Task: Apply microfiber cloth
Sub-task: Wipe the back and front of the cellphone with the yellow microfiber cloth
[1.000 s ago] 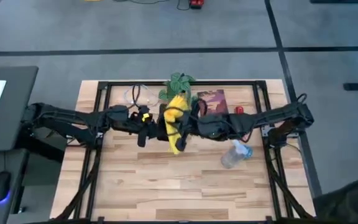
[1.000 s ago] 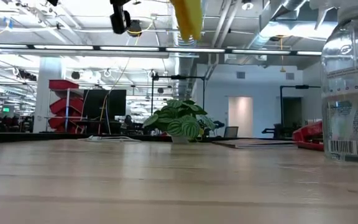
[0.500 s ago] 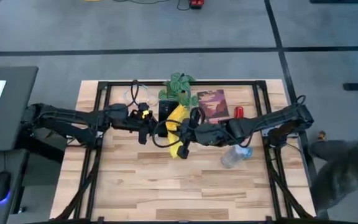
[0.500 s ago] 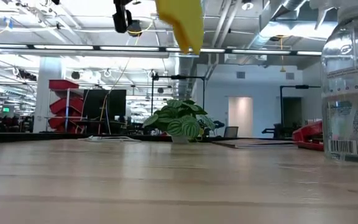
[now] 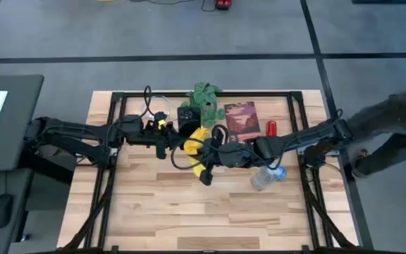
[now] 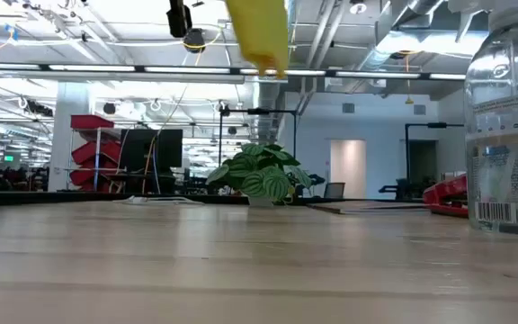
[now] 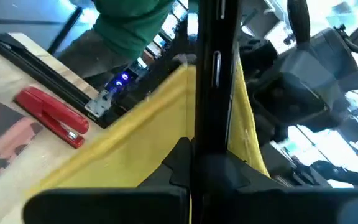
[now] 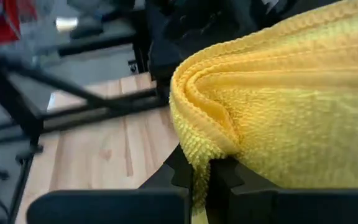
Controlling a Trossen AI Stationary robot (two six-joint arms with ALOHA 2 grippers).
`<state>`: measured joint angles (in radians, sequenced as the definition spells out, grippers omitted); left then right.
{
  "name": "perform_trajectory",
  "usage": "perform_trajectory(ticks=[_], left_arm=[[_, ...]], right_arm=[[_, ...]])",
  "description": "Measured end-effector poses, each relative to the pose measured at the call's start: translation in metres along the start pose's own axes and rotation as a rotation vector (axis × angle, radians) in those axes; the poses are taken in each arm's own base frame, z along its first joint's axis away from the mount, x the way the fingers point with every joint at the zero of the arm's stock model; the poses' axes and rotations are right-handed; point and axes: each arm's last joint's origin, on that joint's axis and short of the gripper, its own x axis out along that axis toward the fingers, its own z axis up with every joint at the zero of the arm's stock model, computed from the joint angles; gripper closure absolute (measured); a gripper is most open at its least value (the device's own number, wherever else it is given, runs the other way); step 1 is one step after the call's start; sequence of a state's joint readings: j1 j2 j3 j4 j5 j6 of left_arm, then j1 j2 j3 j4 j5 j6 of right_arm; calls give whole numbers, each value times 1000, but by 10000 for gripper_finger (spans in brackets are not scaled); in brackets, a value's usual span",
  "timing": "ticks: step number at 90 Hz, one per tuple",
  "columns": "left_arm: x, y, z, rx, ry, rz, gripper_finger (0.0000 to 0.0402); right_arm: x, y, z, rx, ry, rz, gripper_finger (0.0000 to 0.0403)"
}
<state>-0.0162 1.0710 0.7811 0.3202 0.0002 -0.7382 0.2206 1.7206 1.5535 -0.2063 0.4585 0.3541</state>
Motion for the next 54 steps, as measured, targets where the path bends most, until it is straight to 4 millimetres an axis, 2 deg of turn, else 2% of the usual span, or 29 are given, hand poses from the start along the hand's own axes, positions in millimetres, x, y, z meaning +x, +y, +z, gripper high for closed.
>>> perform_trajectory(ticks=[10, 20, 37, 54], left_arm=[[0, 0, 1, 11, -22, 9, 397], [0, -1, 2, 22, -34, 10, 397], [0, -2, 2, 43, -43, 5, 398], [0, -1, -1, 54, -13, 6, 398]], right_arm=[[11, -1, -1, 79, -44, -37, 403], [12, -3, 1, 98, -92, -91, 403], [0, -7, 10, 107, -106, -123, 403], [-13, -13, 19, 205, -133, -151, 403]])
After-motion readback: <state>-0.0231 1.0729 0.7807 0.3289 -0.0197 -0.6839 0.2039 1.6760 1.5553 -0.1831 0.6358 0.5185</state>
